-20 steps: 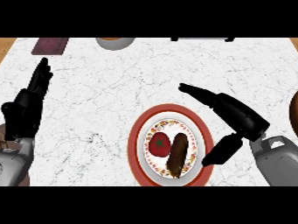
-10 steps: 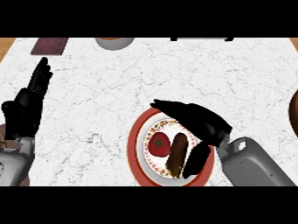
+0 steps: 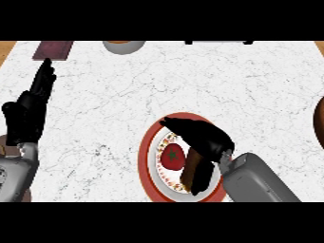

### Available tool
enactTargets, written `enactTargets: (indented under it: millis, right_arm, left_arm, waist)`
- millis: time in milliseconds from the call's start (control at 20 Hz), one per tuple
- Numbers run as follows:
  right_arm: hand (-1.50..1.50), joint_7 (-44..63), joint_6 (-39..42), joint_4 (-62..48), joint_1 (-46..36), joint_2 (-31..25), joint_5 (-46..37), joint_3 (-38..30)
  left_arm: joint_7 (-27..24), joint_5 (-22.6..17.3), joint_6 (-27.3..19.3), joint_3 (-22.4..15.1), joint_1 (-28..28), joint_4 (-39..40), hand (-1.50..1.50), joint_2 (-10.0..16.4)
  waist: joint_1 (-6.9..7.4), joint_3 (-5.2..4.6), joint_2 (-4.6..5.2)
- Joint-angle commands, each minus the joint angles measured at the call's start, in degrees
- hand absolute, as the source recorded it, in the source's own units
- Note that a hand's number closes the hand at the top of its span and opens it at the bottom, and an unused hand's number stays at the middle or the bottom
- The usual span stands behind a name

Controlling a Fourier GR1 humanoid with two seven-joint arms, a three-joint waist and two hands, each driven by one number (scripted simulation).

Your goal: Pick the tomato from the plate and place it in the bowl

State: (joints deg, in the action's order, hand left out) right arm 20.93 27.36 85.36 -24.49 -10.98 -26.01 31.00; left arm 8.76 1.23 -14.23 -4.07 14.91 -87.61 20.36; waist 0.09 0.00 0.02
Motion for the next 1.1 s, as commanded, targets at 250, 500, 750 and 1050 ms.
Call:
enactTargets:
  millis: [250,500,750,1050]
  right_arm:
    - [-1.5,-6.52,-1.95,-13.98,-3.42,7.63,-7.29,-3.55]
    - [-1.5,-11.75,-7.46,-21.42,-3.4,10.79,-11.77,-1.94]
    - [1.5,-16.83,-6.94,-19.37,-2.28,8.07,-16.65,-0.27]
    - [1.5,-24.6,-9.64,-22.81,-1.86,6.81,-17.87,-4.3]
  left_arm:
    - [-2.81,2.05,2.63,1.52,-5.49,-2.59,0.0,-2.98]
    - [-1.73,4.1,2.39,3.5,0.42,2.13,0.0,-4.14]
    - [4.32,5.17,3.93,3.14,-1.99,-5.89,0.0,-3.35]
    - [3.59,4.78,6.0,3.64,-4.84,-8.63,0.0,-4.88]
  waist:
    - [0.35,0.0,0.0]
    - [0.13,0.01,0.08]
    - [0.16,0.02,-0.03]
    - [0.17,0.01,-0.04]
